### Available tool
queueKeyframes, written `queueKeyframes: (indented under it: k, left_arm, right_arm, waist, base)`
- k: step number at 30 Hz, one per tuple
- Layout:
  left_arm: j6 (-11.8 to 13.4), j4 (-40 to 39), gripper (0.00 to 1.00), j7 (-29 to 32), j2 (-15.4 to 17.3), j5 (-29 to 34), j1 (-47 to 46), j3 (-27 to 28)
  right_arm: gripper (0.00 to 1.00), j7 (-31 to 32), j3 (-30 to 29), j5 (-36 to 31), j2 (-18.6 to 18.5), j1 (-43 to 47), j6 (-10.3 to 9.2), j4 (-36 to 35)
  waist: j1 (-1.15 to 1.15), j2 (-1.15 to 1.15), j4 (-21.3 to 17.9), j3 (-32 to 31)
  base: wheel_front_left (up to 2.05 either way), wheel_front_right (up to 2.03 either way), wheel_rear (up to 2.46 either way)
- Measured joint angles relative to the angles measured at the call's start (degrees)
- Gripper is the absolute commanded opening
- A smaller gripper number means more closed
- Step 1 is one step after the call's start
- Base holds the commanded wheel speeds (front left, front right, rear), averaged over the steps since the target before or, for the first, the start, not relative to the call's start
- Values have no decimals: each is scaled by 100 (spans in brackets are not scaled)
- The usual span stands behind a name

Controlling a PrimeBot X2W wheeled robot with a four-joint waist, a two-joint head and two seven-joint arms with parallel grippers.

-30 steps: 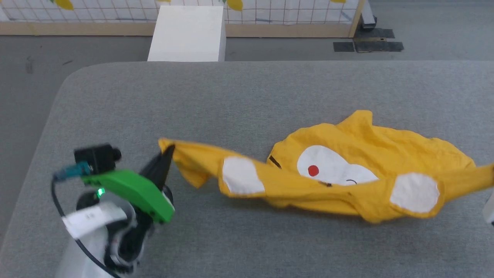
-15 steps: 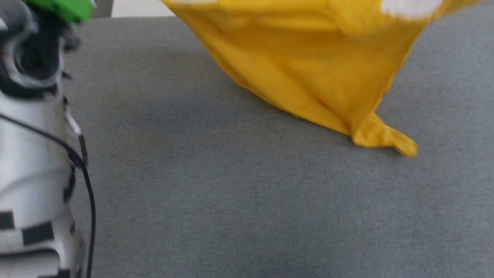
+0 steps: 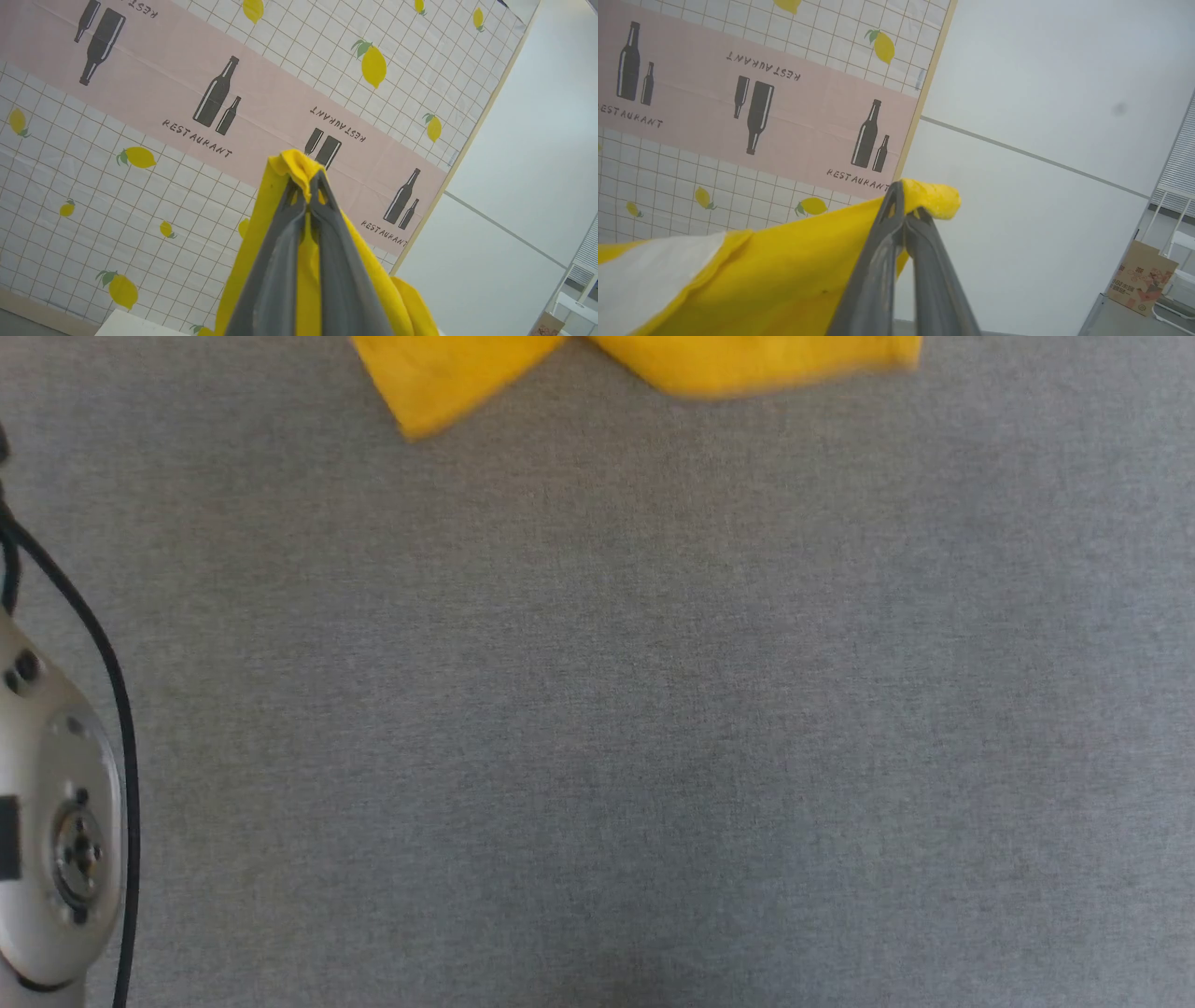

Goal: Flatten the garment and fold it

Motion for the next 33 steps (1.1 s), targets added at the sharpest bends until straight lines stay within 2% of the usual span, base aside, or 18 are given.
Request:
queueKeyframes:
  k: [4,8,11,16,21,25,28,30,33]
  left_arm:
    - [-121,193,0,-324,-22,-133,-84,186]
    - [-249,475,0,-370,-12,-227,209,200]
    - [-380,646,0,-194,51,-197,864,48]
    - [-628,627,0,404,162,25,2420,-449]
    - [-681,-2,0,1009,164,-119,4344,-610]
    - [-516,-714,0,1466,29,-428,6071,-657]
    - [-338,-1204,0,1645,-160,-592,7145,-683]
    - [-226,-1461,0,1707,-271,-688,7786,-730]
    - [-88,-1635,0,1734,-360,-716,8349,-740]
  right_arm:
    - [0,-487,-199,-64,32,-177,0,364]
    - [0,-486,-252,-46,44,21,0,906]
    - [0,-323,-134,169,62,593,0,1159]
    - [0,240,131,896,-79,2153,0,1200]
    - [0,1133,53,1677,-247,4130,0,298]
    - [0,1897,-414,1886,-237,5894,0,-784]
    - [0,2363,-838,1881,-27,7020,0,-1514]
    - [0,2652,-1189,1812,255,7733,0,-1952]
    - [0,2862,-1588,1715,632,8405,0,-2339]
  waist:
    - [0,0,6,79]
    - [-1,0,63,3]
    - [-1,0,100,-121]
    - [-1,0,168,-433]
    - [-2,0,236,-853]
    - [-2,0,288,-1225]
    - [-2,0,325,-1480]
    - [-3,0,353,-1664]
    - [-3,0,398,-1871]
  base:
    - [0,0,0]
    - [0,0,0]
    - [0,0,0]
    - [0,0,0]
    - [0,0,0]
    - [0,0,0]
    - [0,0,0]
    - [0,0,0]
    - [0,0,0]
